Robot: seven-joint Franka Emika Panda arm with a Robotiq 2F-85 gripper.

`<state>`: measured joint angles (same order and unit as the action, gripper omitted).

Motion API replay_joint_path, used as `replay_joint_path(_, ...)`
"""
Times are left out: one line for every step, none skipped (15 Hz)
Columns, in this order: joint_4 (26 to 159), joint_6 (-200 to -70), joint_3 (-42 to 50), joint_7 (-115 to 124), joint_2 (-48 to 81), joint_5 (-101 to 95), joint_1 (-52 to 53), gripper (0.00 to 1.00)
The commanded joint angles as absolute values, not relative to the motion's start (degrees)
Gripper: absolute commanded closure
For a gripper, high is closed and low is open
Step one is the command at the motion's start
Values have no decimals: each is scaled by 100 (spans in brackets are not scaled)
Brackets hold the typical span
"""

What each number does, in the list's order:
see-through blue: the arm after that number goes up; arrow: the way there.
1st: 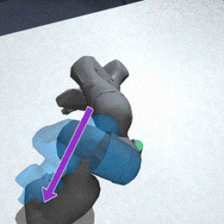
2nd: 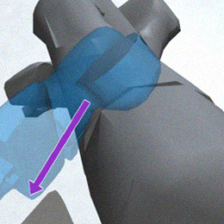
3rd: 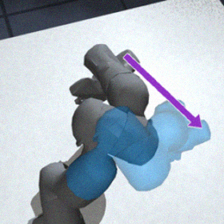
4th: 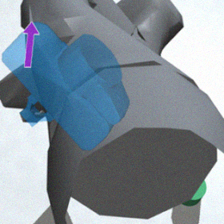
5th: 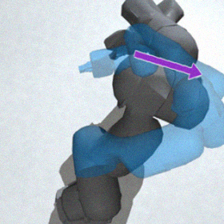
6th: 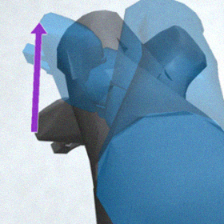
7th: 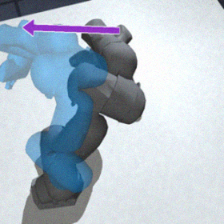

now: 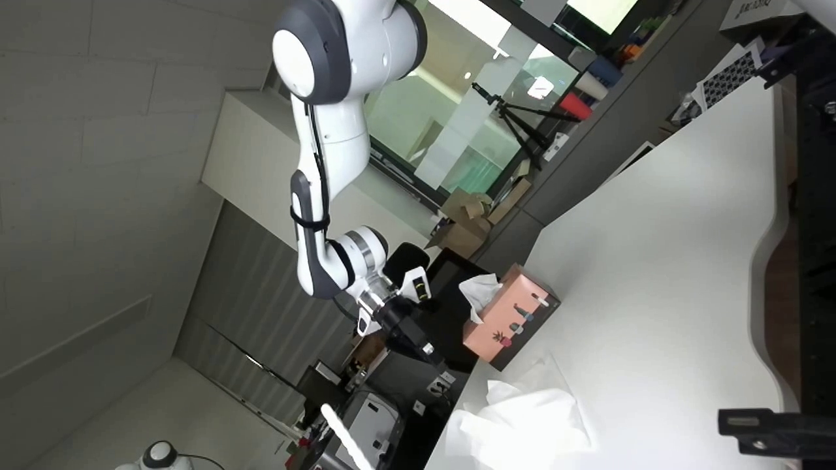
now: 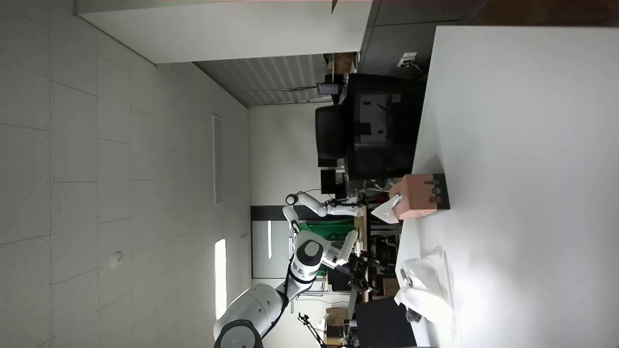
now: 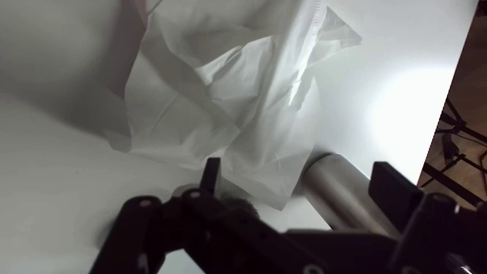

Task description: Take out a paper towel from the box

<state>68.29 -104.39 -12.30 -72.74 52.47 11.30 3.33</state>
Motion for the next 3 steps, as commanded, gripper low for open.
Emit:
replay_joint_path(6837, -10381, -1284, -7226, 5207, 1073, 304, 0)
replay_joint_path(6863, -10368, -1282, -7216, 5176, 1072, 304, 0)
replay_joint_path(6879, -10368, -1282, -7212, 5171, 1071, 304, 0)
